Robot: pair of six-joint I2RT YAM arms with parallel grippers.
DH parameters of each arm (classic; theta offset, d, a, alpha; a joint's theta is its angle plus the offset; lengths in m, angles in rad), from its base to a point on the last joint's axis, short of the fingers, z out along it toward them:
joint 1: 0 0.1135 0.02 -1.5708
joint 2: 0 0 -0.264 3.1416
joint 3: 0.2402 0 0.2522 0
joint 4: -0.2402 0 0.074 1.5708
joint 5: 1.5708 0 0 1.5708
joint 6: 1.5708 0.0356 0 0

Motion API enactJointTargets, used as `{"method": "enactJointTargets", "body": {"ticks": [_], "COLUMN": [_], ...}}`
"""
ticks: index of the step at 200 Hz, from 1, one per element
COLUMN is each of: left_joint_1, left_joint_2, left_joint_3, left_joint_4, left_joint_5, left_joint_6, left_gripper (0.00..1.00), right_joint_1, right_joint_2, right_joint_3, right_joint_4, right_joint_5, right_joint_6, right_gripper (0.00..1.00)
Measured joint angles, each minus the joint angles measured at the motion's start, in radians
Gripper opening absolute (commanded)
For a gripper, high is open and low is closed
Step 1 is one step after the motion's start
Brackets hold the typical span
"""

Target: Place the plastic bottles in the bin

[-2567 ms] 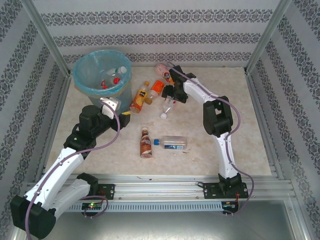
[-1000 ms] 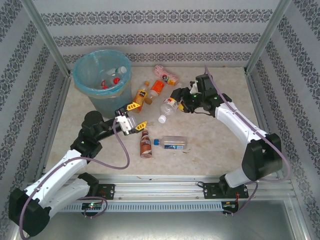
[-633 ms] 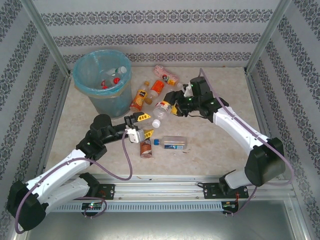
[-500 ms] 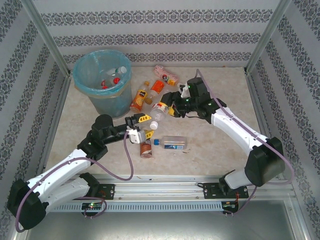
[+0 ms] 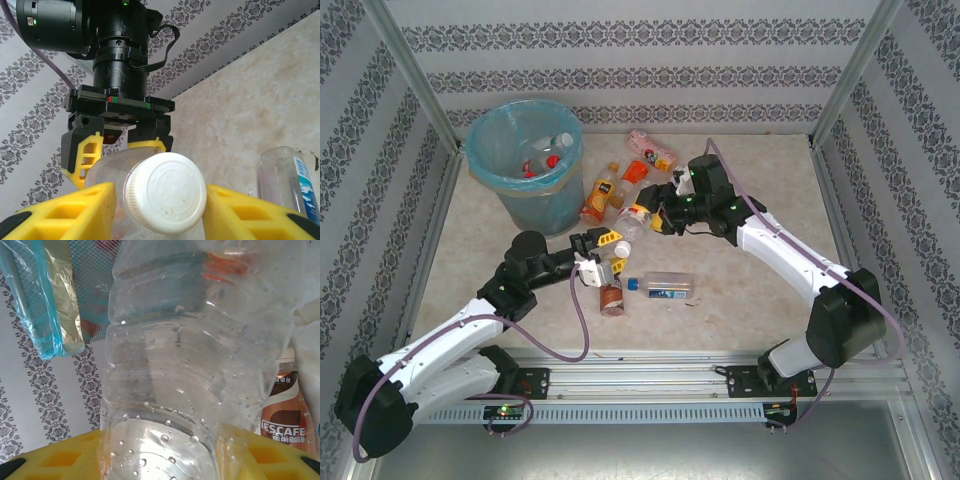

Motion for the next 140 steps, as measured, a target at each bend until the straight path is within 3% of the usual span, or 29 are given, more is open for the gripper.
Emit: {"method": "enactJointTargets", "body": {"ticks": [86,122,140], "left_joint_1": [0.000,0.000,0.000], "left_joint_2": [0.002,0.002,-0.002], "left_joint_3": [-0.013,-0.023,-0.029], "left_joint_4": [0.054,0.088,0.100], "left_joint_5": [-0.001,-0.004,-0.007], "left_joint_6": [-0.007,-0.033,-0.041], "left_gripper": [0.30,0.17,0.04], "right_joint_1": [0.006,0.006,0.005], "right_joint_2": [0.027,0.029,0.029], "right_joint_3": [0.020,0.020,0.020], "right_joint_4": [0.003,0.003,0.002], "right_joint_5": [-0.001,-0.002,-0.002], "right_joint_6": [0.027,0.032,0.034], "right_gripper": [0.52,0.60,0.62]}}
